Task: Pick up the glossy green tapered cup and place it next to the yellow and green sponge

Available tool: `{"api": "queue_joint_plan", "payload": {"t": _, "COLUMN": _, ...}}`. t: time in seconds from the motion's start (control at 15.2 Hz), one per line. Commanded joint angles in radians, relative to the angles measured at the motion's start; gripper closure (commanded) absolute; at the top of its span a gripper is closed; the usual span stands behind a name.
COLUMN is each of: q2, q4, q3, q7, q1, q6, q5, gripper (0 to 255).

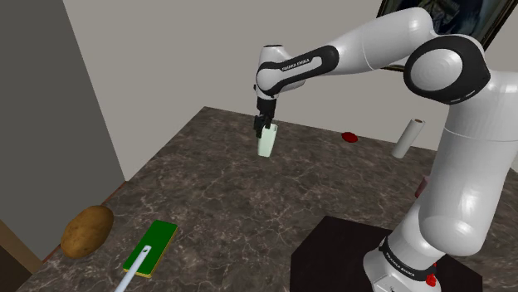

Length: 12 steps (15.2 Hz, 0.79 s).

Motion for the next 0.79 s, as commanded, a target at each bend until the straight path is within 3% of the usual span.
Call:
{"api": "queue_joint_plan", "payload": {"t": 0.0, "q2": 0.0, "q4": 0.0, "q3": 0.0, "q7": 0.0, "q1": 0.0, "q6": 0.0, "q5": 0.0, "gripper": 255}}
{"api": "queue_joint_plan", "payload": {"t": 0.73, "q2": -0.01, "q4": 0.013, "q3": 0.0, "q7": 0.0, "q1": 0.0, "q6": -0.023, "q5": -0.001, "gripper": 255}}
